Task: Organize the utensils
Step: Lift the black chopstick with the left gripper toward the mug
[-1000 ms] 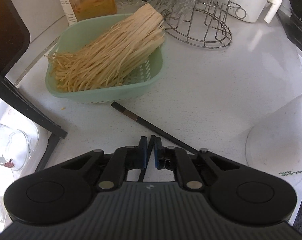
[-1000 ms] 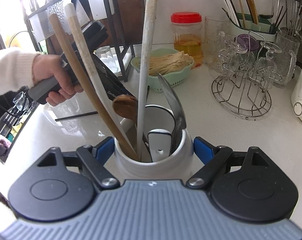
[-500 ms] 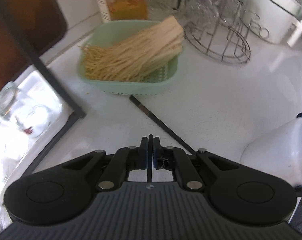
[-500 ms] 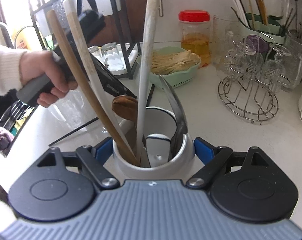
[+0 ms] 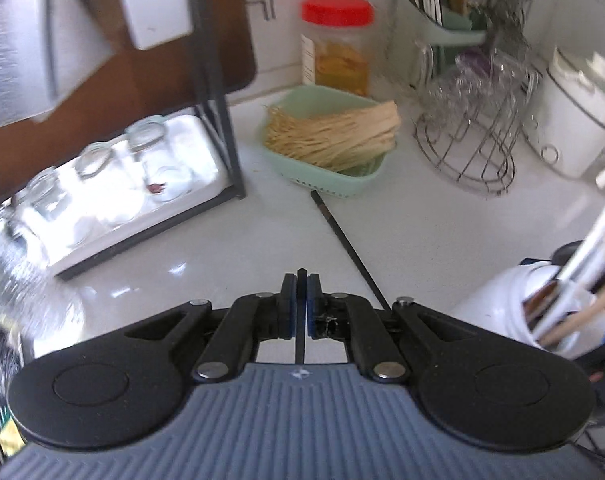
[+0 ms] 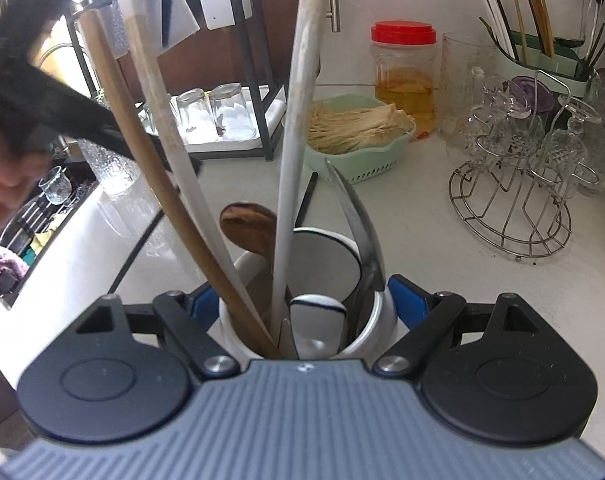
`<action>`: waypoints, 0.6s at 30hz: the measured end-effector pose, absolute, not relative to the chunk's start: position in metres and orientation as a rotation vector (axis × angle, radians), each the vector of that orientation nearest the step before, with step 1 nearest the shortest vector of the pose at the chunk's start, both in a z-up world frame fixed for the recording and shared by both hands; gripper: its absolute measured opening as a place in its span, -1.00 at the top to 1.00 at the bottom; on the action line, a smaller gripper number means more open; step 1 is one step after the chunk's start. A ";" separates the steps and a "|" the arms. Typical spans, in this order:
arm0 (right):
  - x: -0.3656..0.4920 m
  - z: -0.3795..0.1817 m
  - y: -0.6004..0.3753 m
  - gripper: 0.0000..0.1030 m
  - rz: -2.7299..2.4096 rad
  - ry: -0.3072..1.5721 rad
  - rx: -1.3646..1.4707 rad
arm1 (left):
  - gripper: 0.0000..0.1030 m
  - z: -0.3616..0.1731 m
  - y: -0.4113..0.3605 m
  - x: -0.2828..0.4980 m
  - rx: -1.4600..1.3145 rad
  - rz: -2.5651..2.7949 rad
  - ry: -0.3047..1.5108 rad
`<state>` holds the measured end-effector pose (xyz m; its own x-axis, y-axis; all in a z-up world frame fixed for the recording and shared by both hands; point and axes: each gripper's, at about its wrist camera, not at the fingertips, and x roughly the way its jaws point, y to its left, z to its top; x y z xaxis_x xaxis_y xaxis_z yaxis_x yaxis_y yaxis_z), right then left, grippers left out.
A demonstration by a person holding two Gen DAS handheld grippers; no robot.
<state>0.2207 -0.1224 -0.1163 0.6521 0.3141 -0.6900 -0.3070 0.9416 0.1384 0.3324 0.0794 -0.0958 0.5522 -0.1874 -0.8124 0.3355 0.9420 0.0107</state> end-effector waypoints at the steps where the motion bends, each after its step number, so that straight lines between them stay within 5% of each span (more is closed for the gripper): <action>1: 0.221 -0.117 -0.122 -0.72 0.352 0.783 0.010 | 0.90 -0.091 0.079 0.326 0.173 -0.301 0.923; 18: 0.219 -0.118 -0.123 -0.71 0.354 0.769 0.012 | 0.90 -0.017 0.082 0.229 -0.007 -0.208 0.777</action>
<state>0.2192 -0.1226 -0.1177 0.6629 0.3176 -0.6780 -0.3088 0.9409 0.1389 0.2293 0.0818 -0.0172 0.6937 -0.1889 -0.6950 0.1835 0.9795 -0.0831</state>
